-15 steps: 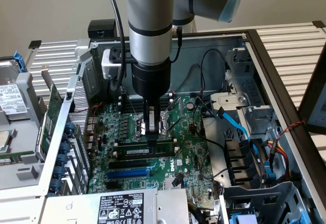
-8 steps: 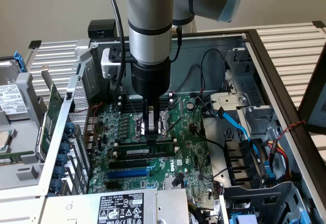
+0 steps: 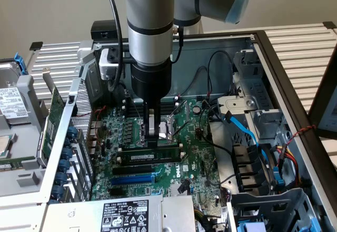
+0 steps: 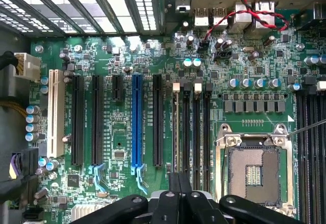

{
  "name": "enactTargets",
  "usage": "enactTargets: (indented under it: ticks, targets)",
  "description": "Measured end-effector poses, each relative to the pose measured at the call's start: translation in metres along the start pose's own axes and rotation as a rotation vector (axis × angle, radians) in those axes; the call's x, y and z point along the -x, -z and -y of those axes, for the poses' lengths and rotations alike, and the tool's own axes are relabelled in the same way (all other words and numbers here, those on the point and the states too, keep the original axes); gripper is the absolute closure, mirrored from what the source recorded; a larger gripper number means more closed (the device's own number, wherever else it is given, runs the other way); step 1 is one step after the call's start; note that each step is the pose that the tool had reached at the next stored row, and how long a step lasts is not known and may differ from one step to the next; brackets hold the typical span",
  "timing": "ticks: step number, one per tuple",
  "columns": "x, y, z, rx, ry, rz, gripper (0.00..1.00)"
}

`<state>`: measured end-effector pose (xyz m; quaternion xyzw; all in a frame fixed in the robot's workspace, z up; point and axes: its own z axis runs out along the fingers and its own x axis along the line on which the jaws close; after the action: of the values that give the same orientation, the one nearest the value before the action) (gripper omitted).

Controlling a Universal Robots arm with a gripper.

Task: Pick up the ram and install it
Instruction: 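Press down the ram until it locks into place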

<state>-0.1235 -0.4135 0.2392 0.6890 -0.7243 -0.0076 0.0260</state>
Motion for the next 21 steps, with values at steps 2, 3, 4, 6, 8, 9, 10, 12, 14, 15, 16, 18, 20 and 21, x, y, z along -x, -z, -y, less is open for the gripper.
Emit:
enactTargets:
  ticks: [2, 3, 4, 6, 8, 9, 10, 12, 14, 15, 16, 18, 20, 21]
  targets:
    - [0.0, -0.0001, -0.0013, -0.002, -0.001, -0.0007, 0.89]
    - [0.0, -0.0001, -0.002, -0.0051, -0.001, -0.0013, 0.89]
    - [0.0001, -0.0002, -0.0025, -0.0087, -0.001, -0.0016, 0.89]
    - [0.0004, -0.0005, -0.0039, -0.0189, -0.001, -0.0033, 0.89]
    - [0.0007, -0.0007, -0.0059, -0.0262, -0.002, -0.0056, 0.89]
    - [0.0009, -0.001, -0.0067, -0.0272, -0.002, -0.0062, 0.89]
    - [0.0011, -0.0011, -0.0073, -0.0282, -0.002, -0.0067, 0.89]
    - [0.0014, -0.0014, -0.0077, -0.0304, -0.002, -0.0069, 0.89]
    - [0.0015, -0.0017, -0.0076, -0.0331, -0.002, -0.0066, 0.89]
    - [0.0016, -0.0019, -0.0076, -0.0347, -0.002, -0.0065, 0.89]
    - [0.0016, -0.0022, -0.0077, -0.0363, -0.002, -0.0063, 0.89]
    - [0.0016, -0.0029, -0.0076, -0.0387, -0.002, -0.0061, 0.89]
    - [0.0017, -0.0033, -0.0076, -0.0394, -0.002, -0.0062, 0.89]
    - [0.0017, -0.0036, -0.0076, -0.0394, -0.002, -0.0062, 0.89]
